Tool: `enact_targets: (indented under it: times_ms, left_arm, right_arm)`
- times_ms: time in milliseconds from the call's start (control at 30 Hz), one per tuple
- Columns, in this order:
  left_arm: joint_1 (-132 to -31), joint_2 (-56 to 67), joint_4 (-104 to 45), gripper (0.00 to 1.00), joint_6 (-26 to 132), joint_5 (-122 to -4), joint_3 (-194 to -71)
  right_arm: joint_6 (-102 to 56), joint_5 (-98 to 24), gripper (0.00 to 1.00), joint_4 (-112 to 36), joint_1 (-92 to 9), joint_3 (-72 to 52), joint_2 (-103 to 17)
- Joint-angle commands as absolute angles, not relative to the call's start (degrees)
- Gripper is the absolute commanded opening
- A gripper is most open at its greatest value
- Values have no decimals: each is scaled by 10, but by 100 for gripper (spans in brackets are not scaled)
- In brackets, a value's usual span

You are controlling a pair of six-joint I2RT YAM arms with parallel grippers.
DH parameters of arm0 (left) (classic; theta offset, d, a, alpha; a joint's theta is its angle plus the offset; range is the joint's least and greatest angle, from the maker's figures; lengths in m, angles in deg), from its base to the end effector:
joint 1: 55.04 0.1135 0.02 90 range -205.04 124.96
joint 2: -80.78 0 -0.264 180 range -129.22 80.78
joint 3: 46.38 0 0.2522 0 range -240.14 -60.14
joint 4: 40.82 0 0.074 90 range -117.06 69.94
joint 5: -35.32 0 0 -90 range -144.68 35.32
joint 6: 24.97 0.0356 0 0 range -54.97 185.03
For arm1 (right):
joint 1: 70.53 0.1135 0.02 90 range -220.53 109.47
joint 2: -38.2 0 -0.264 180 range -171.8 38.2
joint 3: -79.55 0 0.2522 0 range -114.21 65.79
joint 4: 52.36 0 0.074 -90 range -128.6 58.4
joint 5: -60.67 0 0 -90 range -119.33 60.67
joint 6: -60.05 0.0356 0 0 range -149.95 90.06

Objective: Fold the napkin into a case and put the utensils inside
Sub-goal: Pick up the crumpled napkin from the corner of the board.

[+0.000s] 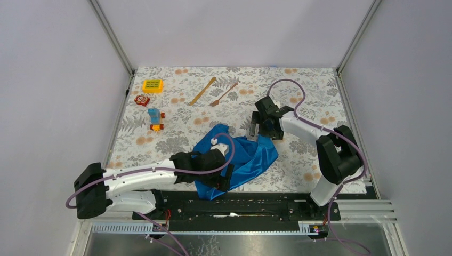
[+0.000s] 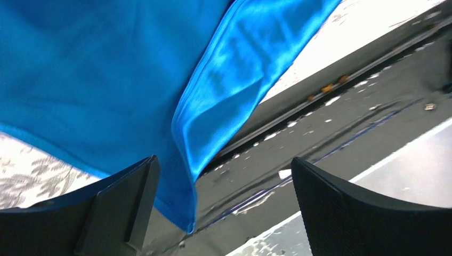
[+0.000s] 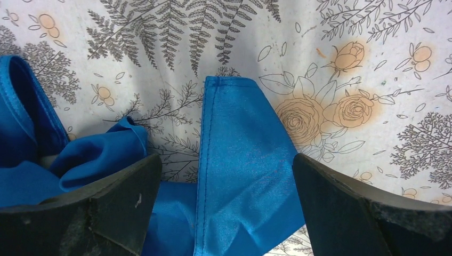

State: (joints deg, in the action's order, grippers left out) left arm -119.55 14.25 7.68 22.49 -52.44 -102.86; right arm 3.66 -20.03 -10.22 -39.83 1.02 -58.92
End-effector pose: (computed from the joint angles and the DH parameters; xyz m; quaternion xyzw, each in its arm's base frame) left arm 0.0961 -0.1983 0.2182 0.1782 0.9458 -0.2067 0.1762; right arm 0.2997 0.1713 0.1999 0.0450 0.9635 0.0676 0.2549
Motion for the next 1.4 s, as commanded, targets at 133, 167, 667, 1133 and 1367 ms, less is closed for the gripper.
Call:
enact_targets:
  times_ms: [133,167,667,1133,1367]
  left_arm:
    - [-1239,77,122,99,153,-466,-1019]
    - [-1246,71,118,99,147,-466,-1019]
    - [-1288,-8,72,28,132,-435,-1036]
    - [-1268,45,200,0,149,-149,-1190]
    - [-1054,-79,60,0,374,-203,-1446]
  right_arm:
    - [78,-171,97,-96,-394,-4,-624]
    - [82,-159,95,-98,-392,3,-626]
    - [108,-109,49,-124,-389,72,-595]
    - [97,102,9,0,-403,62,-435]
    - [-19,70,0,-36,-546,-140,-483]
